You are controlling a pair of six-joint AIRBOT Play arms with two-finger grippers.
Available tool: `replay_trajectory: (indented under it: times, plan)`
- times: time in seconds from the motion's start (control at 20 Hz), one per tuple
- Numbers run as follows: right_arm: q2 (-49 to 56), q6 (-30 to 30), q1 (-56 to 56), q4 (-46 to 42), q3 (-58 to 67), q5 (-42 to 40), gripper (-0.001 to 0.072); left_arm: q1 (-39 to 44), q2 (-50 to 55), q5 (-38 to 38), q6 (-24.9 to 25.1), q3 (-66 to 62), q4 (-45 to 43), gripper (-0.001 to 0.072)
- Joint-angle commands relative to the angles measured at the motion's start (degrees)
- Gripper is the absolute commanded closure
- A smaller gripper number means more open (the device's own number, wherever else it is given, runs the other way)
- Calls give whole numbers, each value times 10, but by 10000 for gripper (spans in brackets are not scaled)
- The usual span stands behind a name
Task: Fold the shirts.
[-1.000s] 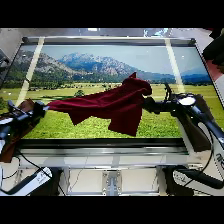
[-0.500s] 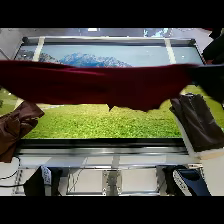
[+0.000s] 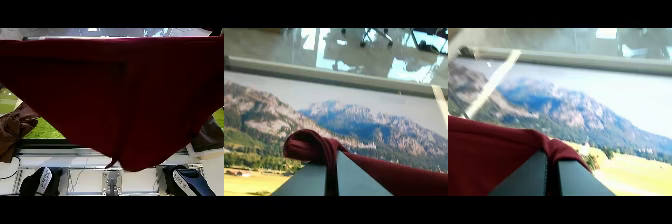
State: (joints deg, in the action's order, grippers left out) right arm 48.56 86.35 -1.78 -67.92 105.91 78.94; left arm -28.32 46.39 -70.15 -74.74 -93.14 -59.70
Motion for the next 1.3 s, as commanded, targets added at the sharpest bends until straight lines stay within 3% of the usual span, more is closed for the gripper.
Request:
replay_trajectory:
  times: [0.0, 0.15, 0.25, 0.45, 0.5, 0.55, 0.6, 0.65, 0.75, 0.9, 1.0, 1.1, 1.15, 1.25]
  plan:
    - [141, -31, 0, -26, 10, 17, 701, 113, 131, -18, -20, -6, -120, 698]
    - [296, -51, 0, -3, 10, -2, 700, 180, 283, -16, -33, -6, -235, 697]
    - [401, -55, 0, 30, 10, -47, 699, 200, 387, 7, -33, -6, -252, 697]
    - [570, -56, 0, 103, 10, -226, 670, 216, 558, 176, -106, -7, -251, 683]
    - [594, -54, 0, 139, 10, -278, 530, 219, 581, 227, -127, -10, -247, 501]
    - [607, -55, 0, 179, 11, -324, 314, 219, 593, 269, -137, -15, -236, 131]
    - [612, -55, 0, 219, 11, -366, 217, 219, 595, 307, -138, -22, -218, -8]
    - [610, -55, 0, 245, 19, -390, 217, 217, 588, 330, -138, -33, -208, -7]
    - [607, -55, -12, 250, 78, -357, 218, 206, 552, 349, -138, -60, -209, -6]
    - [553, -56, -59, 214, 162, -215, 226, 154, 434, 343, -138, -75, -236, -5]
    - [466, -65, -108, 130, 148, -112, 229, 96, 346, 314, -138, -74, -287, -4]
    - [368, -65, -158, 10, 109, -14, 312, 21, 269, 278, -138, -63, -298, -4]
    - [320, -66, -184, -29, 79, 21, 311, -19, 237, 262, -138, -46, -299, -3]
    - [244, -96, -231, -39, 10, 80, 310, -99, 174, 228, -138, 33, -299, -1]
